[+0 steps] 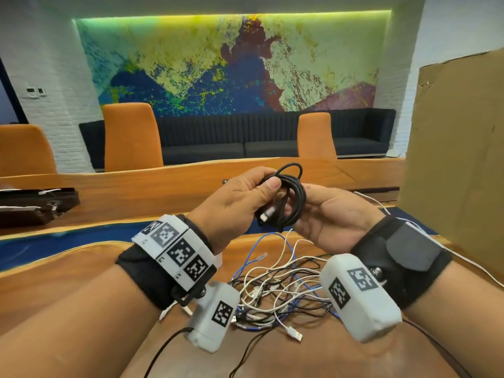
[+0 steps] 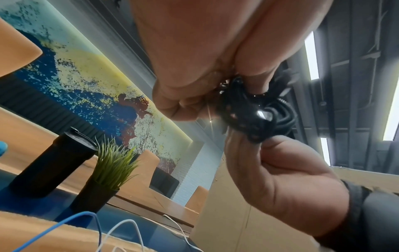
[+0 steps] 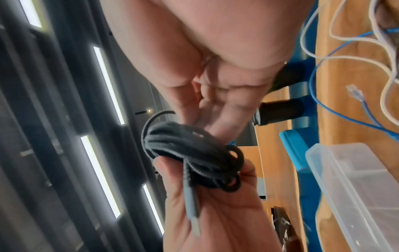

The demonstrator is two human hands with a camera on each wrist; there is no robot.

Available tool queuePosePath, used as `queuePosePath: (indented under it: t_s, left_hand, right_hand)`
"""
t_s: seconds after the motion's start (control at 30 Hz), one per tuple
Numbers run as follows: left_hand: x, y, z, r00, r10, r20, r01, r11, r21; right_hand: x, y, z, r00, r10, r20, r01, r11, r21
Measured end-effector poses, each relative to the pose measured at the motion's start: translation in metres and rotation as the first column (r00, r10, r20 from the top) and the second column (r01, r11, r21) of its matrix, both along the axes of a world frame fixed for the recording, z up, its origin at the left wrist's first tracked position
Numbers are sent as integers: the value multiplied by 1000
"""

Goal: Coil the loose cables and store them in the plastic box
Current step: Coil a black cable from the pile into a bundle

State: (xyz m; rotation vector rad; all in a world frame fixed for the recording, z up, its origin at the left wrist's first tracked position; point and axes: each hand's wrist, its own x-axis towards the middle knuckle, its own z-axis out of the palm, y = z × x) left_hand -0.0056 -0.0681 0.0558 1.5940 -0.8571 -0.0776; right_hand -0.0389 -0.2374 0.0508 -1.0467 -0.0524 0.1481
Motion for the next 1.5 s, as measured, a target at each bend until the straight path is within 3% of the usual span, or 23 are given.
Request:
queuePosePath:
  t_s: [0.1, 0.23, 0.3, 0.4, 0.5, 0.57, 0.63, 0.7, 0.8, 0.83, 0.9, 0.93, 0.97, 1.03, 1.17, 1.33, 1.43, 1.5]
  left_hand:
    - [1, -3, 0, 1000, -14, 15, 15, 998, -61]
    - [2, -7, 4, 994, 54, 97, -42, 992, -120]
    - [1, -8, 3, 986, 86, 143, -69, 990, -123]
    - [5, -7, -4, 941, 220, 256, -195, 974, -117]
    - [12, -3, -11, 877, 410, 249, -386, 912, -140]
    - [16, 3, -8, 852, 477, 215, -452, 878, -158]
    - [19, 10, -6, 852, 474, 222, -465, 880, -95]
    - [20, 15, -5, 870, 443, 217, -457, 890, 13]
    - [19, 16, -3, 906, 405, 125, -423, 888, 184]
    - [17, 16, -1, 900, 406, 160, -436, 856, 279]
    - [12, 14, 5, 827, 323, 459, -526, 733, 431]
    - [10, 12, 7, 781, 234, 578, -547, 704, 454]
    - [7, 10, 8, 763, 156, 628, -534, 700, 475]
    - [7, 7, 9, 794, 85, 602, -476, 702, 530]
    - [8, 14, 2, 755, 93, 649, -516, 696, 500]
    - [3, 22, -2, 779, 60, 624, -451, 745, 491]
    - [5, 28, -3, 826, 28, 563, -386, 755, 530]
    - [6, 33, -3, 876, 51, 479, -312, 818, 483]
  right_hand:
    - [-6, 2, -4, 989, 149, 10, -147, 985, -91]
    - [-12, 1, -1, 938, 328, 110, -330, 944, -1]
    - [-17, 4, 4, 921, 365, 135, -360, 931, -63]
    - [-17, 11, 9, 963, 220, 157, -144, 910, -389]
    - [-14, 12, 10, 976, 75, 206, 49, 840, -540]
    - [-15, 9, 13, 963, 29, 266, 156, 749, -644]
    - [-14, 0, 19, 926, 3, 377, 308, 569, -762]
    - [-11, -12, 27, 857, -44, 514, 482, 421, -768]
    - [-8, -19, 35, 775, -22, 632, 605, 315, -731]
    - [-9, -16, 35, 749, 68, 659, 631, 227, -742]
    - [-10, -7, 34, 675, 293, 677, 691, 69, -719]
    - [-10, -2, 35, 639, 370, 674, 716, 35, -697]
    - [-10, 0, 35, 612, 413, 675, 735, 19, -678]
    - [-8, 1, 38, 568, 435, 699, 774, 6, -633]
    - [-11, -7, 42, 516, 442, 733, 828, -40, -559]
    - [-14, -21, 53, 565, 393, 726, 789, -1, -614]
    - [-13, -23, 45, 587, 365, 723, 769, 27, -638]
    - [-10, -20, 33, 625, 316, 714, 737, 62, -673]
